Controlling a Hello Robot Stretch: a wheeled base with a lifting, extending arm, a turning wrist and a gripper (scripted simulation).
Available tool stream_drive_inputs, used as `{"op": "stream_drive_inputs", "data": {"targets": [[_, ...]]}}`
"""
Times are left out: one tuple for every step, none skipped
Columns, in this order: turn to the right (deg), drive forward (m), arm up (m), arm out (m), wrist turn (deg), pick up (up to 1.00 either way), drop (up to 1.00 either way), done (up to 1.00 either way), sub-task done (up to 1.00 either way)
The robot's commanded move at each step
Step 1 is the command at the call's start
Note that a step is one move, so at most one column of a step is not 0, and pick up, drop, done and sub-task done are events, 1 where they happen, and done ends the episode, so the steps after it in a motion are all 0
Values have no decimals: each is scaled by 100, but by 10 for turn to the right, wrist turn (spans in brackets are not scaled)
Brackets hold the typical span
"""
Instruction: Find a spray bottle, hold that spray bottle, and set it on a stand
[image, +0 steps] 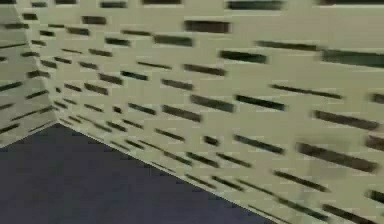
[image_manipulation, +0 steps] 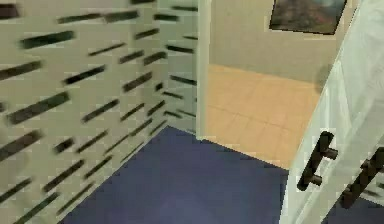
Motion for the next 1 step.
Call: {"op": "stream_drive_inputs", "data": {"targets": [[-450,0,0,0,0,0,0,0,0]]}}
